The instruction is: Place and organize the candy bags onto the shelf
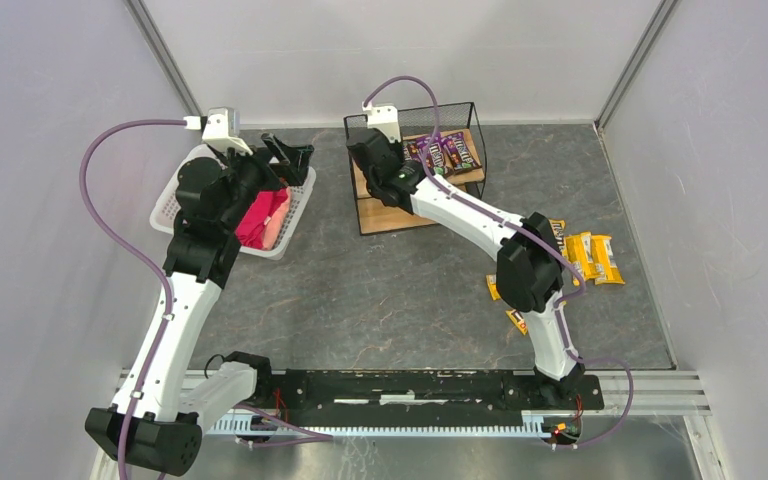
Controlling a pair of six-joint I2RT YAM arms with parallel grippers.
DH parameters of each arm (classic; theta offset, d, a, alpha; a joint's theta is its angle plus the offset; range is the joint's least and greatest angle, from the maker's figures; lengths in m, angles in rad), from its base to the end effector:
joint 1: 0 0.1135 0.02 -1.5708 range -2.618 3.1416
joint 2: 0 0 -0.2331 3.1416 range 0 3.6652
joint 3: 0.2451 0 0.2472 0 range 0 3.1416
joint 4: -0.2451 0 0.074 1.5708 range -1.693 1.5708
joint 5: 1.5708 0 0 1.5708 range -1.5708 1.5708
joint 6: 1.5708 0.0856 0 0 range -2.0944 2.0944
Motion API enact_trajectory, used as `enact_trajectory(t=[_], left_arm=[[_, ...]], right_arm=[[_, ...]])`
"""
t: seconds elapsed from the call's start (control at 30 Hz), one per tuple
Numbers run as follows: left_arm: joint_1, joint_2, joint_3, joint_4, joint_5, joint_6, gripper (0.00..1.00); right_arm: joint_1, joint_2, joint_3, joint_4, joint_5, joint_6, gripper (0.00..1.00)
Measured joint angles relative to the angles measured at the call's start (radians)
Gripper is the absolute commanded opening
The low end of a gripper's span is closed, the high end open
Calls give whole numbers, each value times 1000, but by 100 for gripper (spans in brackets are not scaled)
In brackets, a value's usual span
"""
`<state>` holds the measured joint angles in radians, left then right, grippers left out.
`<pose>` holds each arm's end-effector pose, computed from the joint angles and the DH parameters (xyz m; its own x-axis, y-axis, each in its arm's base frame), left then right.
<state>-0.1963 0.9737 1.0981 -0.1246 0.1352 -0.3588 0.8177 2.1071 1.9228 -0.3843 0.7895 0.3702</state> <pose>0.2707 -0.0656 0.3955 -0.1145 -0.3320 -0.9363 0.3047 0.8854 -0.3512 0.3856 0.3225 0.2566 -0.3811 -0.0341 -0.9239 0.0357 0.9980 -0.0515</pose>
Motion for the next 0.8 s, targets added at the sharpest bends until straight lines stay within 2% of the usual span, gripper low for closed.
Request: enact_trajectory(t=[0.1,0.3,0.6,0.7,0.8], left_arm=[[1,0,0,0,0,0,100],[5,0,0,0,2,0,100],[5,0,0,0,5,0,100],[5,0,0,0,6,0,100],[5,0,0,0,6,0,100]], right_arm=[[-3,7,11,-1,3,0,40],[-3,15,34,-16,6,0,54],[0,-1,45,-45,-42,-17,65],[3,-76,0,-38,-83,-42,67],[8,-277,-195,23,-135,-85,66]])
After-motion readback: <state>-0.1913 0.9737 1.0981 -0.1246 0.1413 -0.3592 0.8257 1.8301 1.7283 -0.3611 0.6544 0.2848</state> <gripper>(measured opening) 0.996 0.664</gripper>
